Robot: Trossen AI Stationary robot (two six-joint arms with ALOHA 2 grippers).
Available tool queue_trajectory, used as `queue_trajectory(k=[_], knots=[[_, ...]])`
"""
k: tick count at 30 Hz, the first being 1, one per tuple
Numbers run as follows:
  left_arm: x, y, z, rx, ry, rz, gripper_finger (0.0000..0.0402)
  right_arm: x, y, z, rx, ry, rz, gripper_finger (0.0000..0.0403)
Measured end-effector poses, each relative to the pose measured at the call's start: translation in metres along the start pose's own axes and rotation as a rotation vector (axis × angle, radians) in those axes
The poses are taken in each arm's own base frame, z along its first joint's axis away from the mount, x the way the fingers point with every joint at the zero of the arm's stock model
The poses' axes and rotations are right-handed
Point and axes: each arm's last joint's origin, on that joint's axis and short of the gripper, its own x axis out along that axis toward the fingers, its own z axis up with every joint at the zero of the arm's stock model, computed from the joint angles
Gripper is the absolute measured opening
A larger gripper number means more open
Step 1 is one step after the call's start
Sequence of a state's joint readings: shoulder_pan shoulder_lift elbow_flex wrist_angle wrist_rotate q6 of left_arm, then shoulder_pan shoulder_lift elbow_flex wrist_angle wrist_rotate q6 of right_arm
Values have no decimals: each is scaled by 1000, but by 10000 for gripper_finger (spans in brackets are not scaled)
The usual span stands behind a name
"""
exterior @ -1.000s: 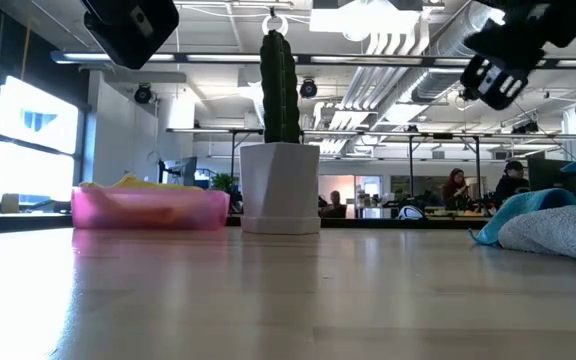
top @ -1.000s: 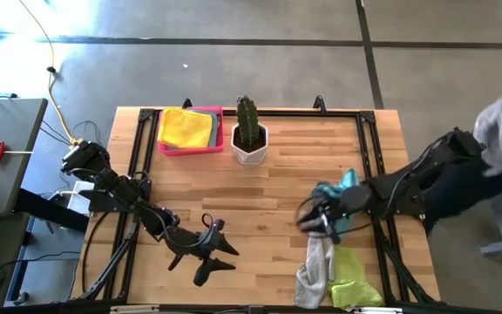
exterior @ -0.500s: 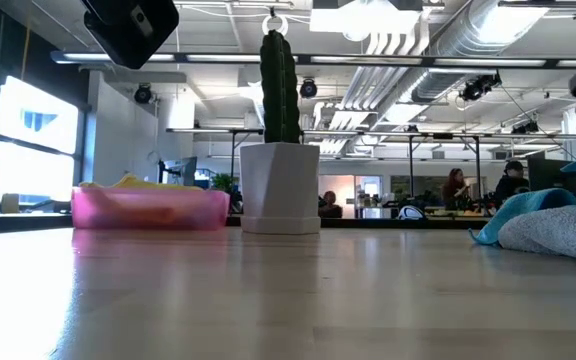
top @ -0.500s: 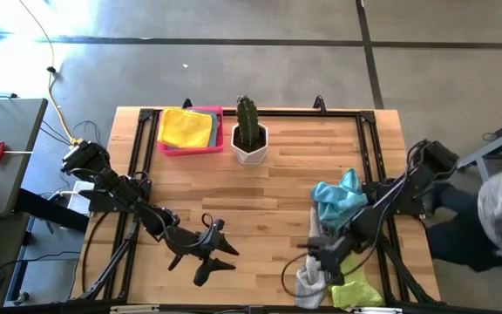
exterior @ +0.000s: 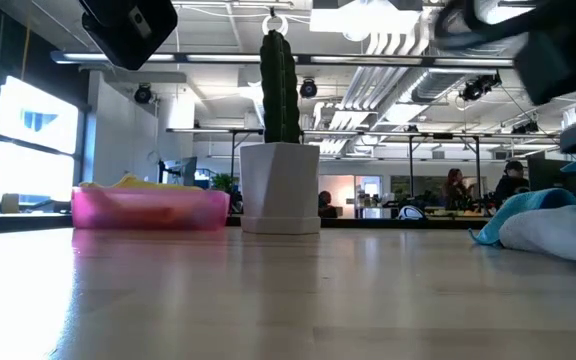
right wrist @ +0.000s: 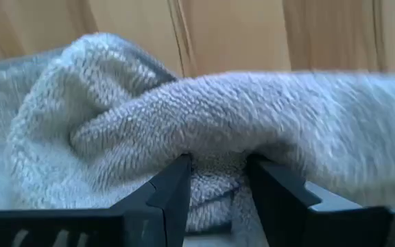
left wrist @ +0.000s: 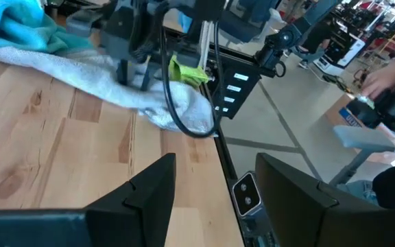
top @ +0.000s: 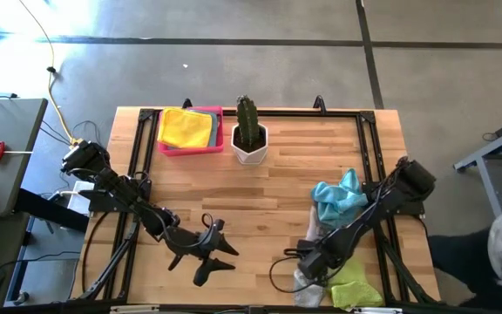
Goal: Fold microfiber towels
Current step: Fold the gray microfiber towel
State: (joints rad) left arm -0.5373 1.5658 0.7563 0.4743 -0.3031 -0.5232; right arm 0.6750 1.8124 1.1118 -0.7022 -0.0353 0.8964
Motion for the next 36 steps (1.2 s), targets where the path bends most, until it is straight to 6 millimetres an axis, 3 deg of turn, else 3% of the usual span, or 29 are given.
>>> queue_trajectory(k=[5, 11, 14, 18, 23, 27, 36], knots=[[-1, -2, -1, 3, 5, -7, 191, 6, -1, 33, -115, -223, 48, 139], [-2, -6, -4, 8, 12, -17, 191, -9, -7, 79, -268, -690, -111, 139], [-2, -6, -4, -7, 15, -18, 191, -20, -14, 91, -277, -787, -166, 139], [-3, -8, -6, -36, 20, -25, 191, -36, -21, 80, -200, -620, 28, 139], [-4, -11, -8, -31, 30, -32, 191, -34, -21, 53, 160, -302, 165, 139], [-4, -12, -8, -31, 31, -34, 191, -31, -17, 38, 235, -225, 130, 139], [-4, -12, -8, -57, 29, -30, 191, -19, -8, 31, 261, -204, 115, 168]])
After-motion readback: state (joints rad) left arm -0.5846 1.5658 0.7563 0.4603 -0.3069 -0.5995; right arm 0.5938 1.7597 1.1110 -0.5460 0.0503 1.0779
